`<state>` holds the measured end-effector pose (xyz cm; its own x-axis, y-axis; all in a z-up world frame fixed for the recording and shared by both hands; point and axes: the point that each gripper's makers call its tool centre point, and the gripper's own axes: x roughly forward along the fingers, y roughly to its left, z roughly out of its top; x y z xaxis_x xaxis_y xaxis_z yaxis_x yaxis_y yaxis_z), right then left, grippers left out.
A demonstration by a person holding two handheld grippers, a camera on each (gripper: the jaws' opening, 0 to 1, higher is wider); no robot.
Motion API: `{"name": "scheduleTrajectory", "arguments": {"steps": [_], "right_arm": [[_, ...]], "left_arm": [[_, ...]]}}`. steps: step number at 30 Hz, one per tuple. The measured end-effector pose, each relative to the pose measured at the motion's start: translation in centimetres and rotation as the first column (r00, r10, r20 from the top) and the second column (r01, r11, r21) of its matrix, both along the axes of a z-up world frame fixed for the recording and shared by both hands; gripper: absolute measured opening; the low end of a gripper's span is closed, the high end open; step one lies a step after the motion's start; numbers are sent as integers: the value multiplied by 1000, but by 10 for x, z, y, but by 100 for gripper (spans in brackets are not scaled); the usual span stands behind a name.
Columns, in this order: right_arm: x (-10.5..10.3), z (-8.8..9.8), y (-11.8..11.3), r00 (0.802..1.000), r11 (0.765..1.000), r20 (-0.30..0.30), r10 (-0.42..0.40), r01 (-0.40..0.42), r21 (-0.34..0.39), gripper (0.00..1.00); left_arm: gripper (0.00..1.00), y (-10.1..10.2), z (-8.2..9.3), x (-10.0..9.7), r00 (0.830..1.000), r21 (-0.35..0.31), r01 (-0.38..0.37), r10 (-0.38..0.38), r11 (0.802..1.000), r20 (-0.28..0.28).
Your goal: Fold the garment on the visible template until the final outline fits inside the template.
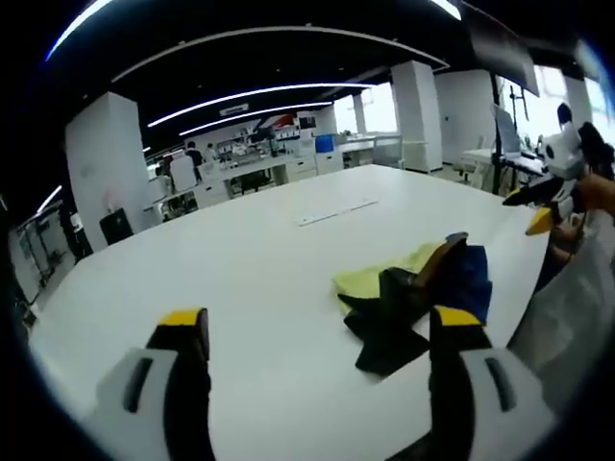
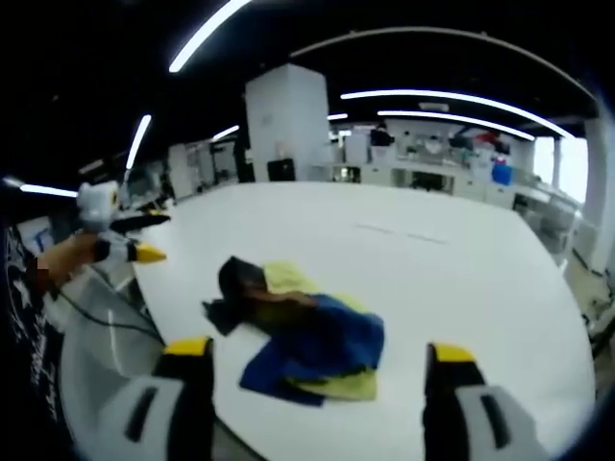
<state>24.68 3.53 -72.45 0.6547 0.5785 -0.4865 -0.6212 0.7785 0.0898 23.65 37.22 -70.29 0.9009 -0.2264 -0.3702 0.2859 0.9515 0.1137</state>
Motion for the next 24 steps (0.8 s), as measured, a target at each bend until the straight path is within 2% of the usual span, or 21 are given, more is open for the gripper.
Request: {"name": "scheduleTrajectory", "arguments": {"steps": [3, 9, 15, 24], "right_arm": [[2, -2, -3, 1000, 1000, -1, -10, 10, 0, 88], [7, -3, -7, 1000, 1000, 16, -18, 18, -1, 86], [13, -7, -10, 999, 1000, 32, -17, 18, -10, 82], [23, -18, -7, 1000, 1000, 25, -11, 11, -24, 77]], "left_arm": [[84, -2, -5, 2, 1000, -12, 2, -3, 1000, -21], [81, -16, -8, 4, 1000, -70, 6, -8, 998, -29], [76, -35, -6, 5, 998, -85, 37, -41, 996, -43], [72, -48, -12, 9, 996, -86, 60, -65, 995, -68]]}}
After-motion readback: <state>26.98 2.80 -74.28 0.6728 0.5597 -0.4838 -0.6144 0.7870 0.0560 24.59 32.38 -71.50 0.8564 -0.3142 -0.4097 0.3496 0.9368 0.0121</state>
